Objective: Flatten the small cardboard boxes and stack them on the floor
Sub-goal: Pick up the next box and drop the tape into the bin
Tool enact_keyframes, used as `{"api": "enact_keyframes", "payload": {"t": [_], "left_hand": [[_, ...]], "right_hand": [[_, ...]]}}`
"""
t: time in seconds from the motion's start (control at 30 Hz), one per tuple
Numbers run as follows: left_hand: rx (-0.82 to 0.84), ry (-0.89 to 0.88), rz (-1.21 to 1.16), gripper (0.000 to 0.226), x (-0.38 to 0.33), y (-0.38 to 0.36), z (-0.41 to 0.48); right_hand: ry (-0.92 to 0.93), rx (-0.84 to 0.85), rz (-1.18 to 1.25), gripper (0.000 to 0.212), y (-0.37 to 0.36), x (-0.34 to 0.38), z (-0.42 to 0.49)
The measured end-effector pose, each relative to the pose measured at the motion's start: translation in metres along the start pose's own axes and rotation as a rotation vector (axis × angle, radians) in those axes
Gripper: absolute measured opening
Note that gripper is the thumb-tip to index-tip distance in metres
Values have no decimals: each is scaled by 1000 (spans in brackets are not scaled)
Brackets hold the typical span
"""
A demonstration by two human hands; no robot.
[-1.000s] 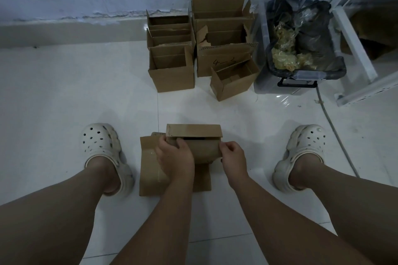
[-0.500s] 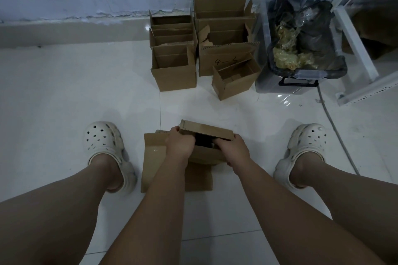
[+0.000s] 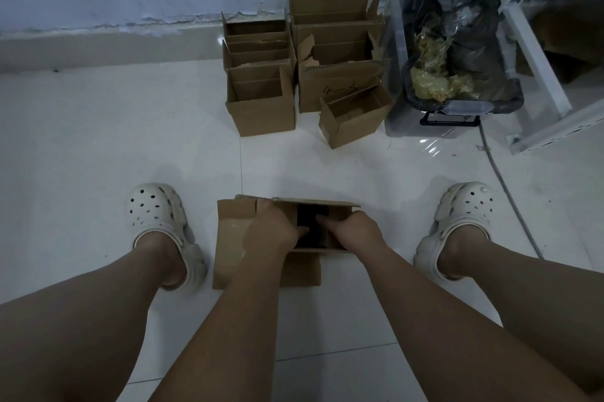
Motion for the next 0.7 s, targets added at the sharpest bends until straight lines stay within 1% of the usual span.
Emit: {"api": "enact_keyframes", "payload": {"t": [0.07, 0.17, 0.23, 0.33, 0.4, 0.43, 0.5, 0.57, 0.63, 0.7], "left_hand": [[-45, 11, 16, 75, 0, 1, -3], [-29, 15, -5, 81, -5, 3, -3], [-7, 0, -96, 73, -12, 9, -1], [28, -18, -265, 53, -19, 21, -1], [20, -36, -393, 41, -19, 32, -1], [33, -42, -473, 41, -17, 36, -1], [111, -111, -619, 53, -14, 39, 2], [190, -253, -741, 65, -17, 39, 0], [198, -325, -902, 72, -16, 41, -5], [179, -345, -1171, 72, -13, 41, -4]], "right_hand": [[-6, -1, -97, 40, 1, 2, -1], [14, 46, -110, 29, 3, 13, -3], [19, 69, -160, 20, 9, 25, -6], [-1, 22, -280, 16, 29, 44, -13], [-9, 6, -292, 13, 38, 56, -17], [-11, 3, -275, 10, 42, 61, -19], [12, -10, -234, 19, 49, 70, -24], [96, 17, -173, 36, 52, 79, -27], [198, 80, -57, 57, 53, 84, -30], [270, 117, 26, 65, 55, 86, -32]]}}
Point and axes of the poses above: each hand's wrist, its own z-axis towards the middle knuckle, its own y-axis out of the back of the hand, x = y × z, the point moved 9 cm from there along z, towards the middle knuckle, and after that the axes turned 15 degrees about x, right-handed, at the moved point
